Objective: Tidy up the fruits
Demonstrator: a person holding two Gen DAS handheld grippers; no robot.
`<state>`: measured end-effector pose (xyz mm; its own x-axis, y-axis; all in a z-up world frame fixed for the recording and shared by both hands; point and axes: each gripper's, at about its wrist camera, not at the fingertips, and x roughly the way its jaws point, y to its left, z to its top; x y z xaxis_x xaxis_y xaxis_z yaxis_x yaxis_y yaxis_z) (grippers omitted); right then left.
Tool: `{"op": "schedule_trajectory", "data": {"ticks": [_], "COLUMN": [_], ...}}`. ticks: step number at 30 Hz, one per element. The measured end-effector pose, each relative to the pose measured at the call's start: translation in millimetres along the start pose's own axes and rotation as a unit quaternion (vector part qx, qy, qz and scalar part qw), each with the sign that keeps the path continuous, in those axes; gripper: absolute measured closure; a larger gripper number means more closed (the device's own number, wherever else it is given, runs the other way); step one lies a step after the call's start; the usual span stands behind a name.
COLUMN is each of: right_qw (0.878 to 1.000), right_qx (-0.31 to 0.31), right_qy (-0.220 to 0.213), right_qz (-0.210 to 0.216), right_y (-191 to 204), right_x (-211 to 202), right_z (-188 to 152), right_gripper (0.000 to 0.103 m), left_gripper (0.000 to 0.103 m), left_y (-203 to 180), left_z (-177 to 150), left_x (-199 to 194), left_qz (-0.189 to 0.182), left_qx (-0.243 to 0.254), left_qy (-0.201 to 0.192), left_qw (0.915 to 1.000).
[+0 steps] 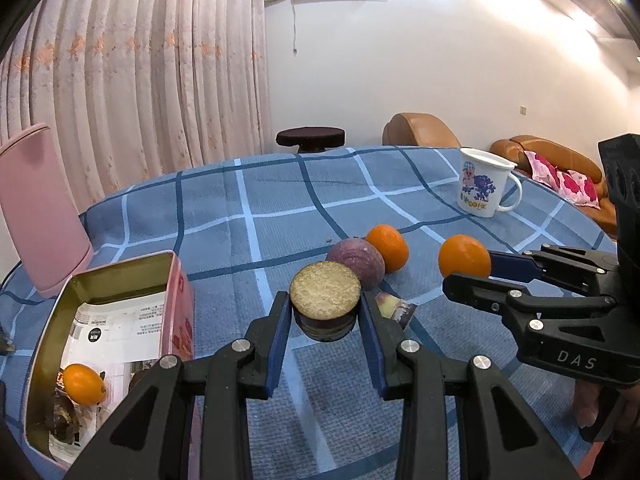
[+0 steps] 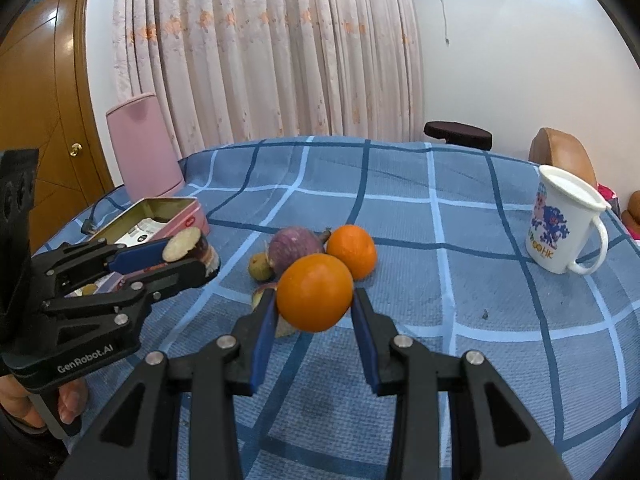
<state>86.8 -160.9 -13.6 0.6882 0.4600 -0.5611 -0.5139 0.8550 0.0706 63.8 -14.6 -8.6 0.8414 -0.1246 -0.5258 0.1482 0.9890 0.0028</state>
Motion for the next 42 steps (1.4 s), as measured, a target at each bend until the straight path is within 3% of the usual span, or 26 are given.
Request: {"op": "schedule_trajectory", "data": {"ticks": [29, 42], "right_qw": [0.998, 0.997], "right_qx": [-0.031, -0.057], "right_qy": [-0.048, -0.043], "right_qz": [-0.01, 0.022], "right_y": [16, 50], "right_x": [-14, 3], "right_z": [2, 16], "right_gripper": [0.063, 0.063], "left_gripper": [0.067, 0.067], "left_y": [-1, 33], "left_z": [-2, -3], "left_x": [-20, -29], "left_qz": [0.041, 0.071], "left_qx": [0.005, -0.032], "left_qy": [-0.055, -0.047], "left_qw": [0.9976, 0.9958]}}
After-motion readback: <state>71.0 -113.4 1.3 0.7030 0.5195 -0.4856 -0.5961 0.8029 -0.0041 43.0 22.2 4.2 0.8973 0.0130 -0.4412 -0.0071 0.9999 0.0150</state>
